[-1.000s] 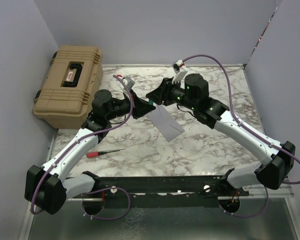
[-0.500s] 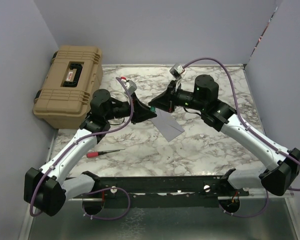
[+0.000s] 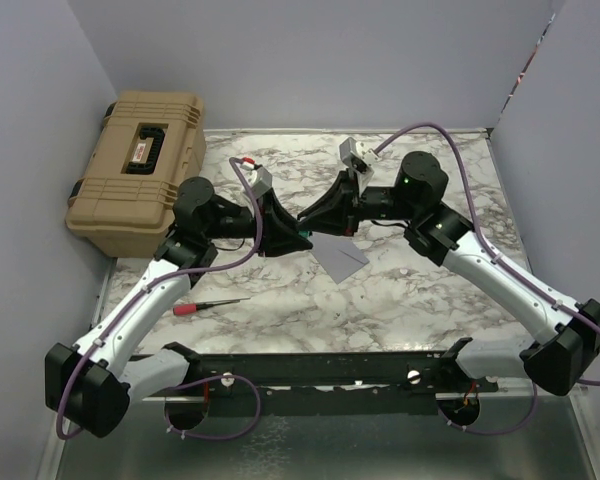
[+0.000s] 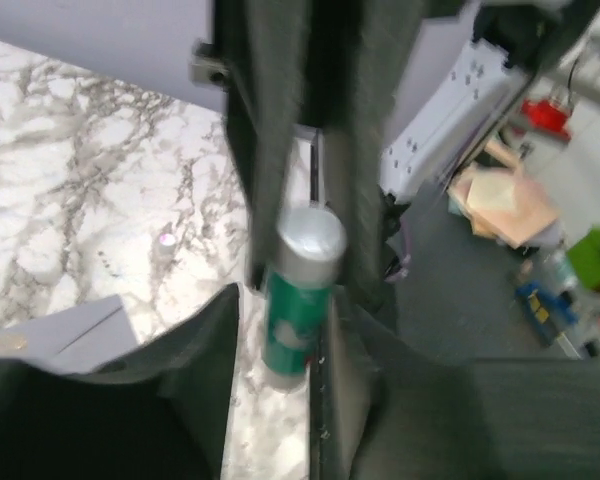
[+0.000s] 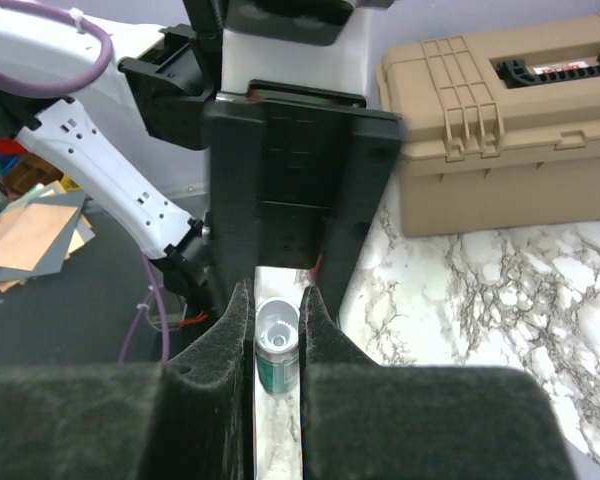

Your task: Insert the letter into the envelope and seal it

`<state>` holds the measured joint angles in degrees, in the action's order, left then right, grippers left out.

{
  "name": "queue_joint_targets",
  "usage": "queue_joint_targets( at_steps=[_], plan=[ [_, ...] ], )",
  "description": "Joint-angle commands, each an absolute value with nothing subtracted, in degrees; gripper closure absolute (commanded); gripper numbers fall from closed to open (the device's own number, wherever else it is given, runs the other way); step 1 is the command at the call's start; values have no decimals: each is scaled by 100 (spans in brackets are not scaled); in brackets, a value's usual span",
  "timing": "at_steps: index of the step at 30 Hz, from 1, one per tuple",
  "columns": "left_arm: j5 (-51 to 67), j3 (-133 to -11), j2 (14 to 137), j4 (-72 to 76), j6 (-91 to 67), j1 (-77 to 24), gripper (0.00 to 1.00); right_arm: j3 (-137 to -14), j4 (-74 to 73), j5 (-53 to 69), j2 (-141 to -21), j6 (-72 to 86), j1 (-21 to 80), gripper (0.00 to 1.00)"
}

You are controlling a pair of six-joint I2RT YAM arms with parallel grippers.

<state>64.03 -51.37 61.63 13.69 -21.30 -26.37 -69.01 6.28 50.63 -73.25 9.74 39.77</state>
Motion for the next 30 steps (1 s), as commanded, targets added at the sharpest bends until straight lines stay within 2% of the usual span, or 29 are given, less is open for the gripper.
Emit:
queue_joint_targets(
  at_steps=[1, 3, 5, 11, 19, 24, 26, 28, 30],
  plan=[
    [5429, -5399, 6428, 1463, -2647, -2637, 46, -7036, 401, 4983, -7543, 999, 4141, 100],
    [5213, -5426, 6509, 1404, -2777, -2631, 36, -7169, 133, 4806, -7634, 894, 4145, 100],
    [5055, -5448, 6573, 1273, -2811, -2622, 34, -7316, -238, 4592, -7722, 762, 4140, 100],
    [4894, -5416, 6703, 1074, -2917, -2520, 43, -7550, -647, 4388, -7871, 660, 4142, 100],
    [4756, -5316, 6412, 1171, -2973, -2406, 38, -7655, -984, 3987, -8018, 753, 4144, 100],
    [4606, -5143, 6201, 1622, -3346, -2387, 58, -7770, -1033, 4090, -8168, 1070, 4133, 100],
    [4479, -5071, 6148, 1703, -3458, -2382, 76, -7861, -1115, 4090, -8269, 1241, 4127, 100],
    [4412, -4977, 6135, 1865, -3582, -2382, 99, -7899, -1089, 4040, -8332, 1461, 4112, 100],
    [4296, -4922, 6142, 1890, -3617, -2383, 100, -7918, -1058, 3812, -8348, 1749, 4099, 99]
  ],
)
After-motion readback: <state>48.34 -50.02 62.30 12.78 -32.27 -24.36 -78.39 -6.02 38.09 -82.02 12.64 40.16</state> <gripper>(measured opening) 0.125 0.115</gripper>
